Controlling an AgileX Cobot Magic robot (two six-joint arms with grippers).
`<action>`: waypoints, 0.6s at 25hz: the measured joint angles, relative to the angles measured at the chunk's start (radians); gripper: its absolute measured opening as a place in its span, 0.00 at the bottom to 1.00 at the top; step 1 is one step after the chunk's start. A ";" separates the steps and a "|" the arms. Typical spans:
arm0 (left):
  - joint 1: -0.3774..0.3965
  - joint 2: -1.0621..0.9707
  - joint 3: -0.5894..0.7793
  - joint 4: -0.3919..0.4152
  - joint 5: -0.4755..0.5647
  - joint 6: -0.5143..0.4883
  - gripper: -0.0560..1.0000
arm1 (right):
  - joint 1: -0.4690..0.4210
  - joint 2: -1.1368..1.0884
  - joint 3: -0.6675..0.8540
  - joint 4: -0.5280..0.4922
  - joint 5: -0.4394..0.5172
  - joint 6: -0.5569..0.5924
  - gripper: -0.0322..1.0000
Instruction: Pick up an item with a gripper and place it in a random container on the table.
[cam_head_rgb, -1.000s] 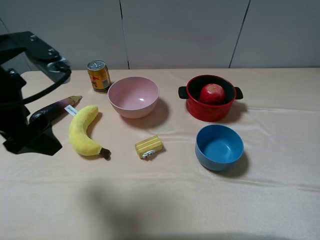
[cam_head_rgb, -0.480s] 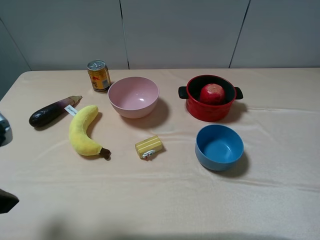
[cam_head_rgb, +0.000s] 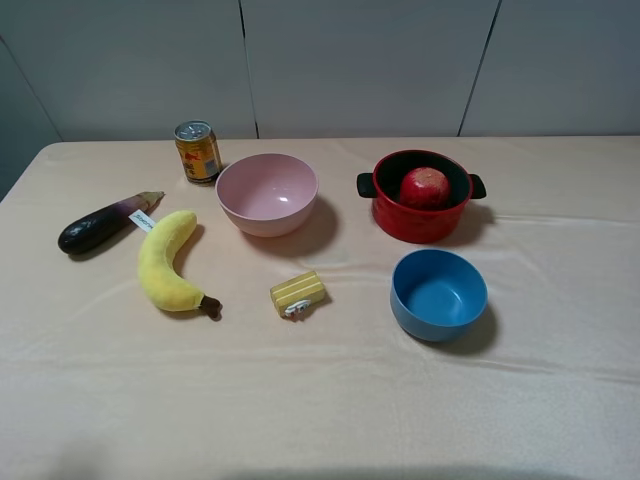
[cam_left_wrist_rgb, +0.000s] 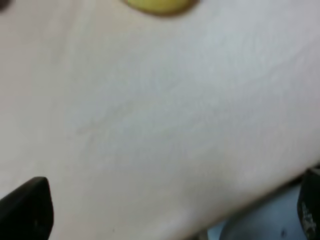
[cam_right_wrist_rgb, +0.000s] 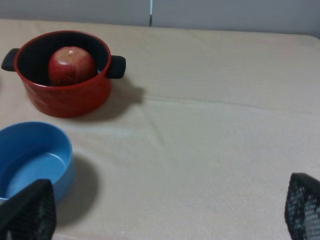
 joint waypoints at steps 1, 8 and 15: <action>0.025 -0.027 0.000 -0.008 0.001 0.016 0.99 | 0.000 0.000 0.000 0.000 0.000 0.000 0.70; 0.158 -0.240 0.003 -0.031 0.003 0.044 0.99 | 0.000 0.000 0.000 0.000 0.000 0.000 0.70; 0.185 -0.425 0.003 -0.035 0.005 0.046 0.99 | 0.000 0.000 0.000 0.000 0.000 0.000 0.70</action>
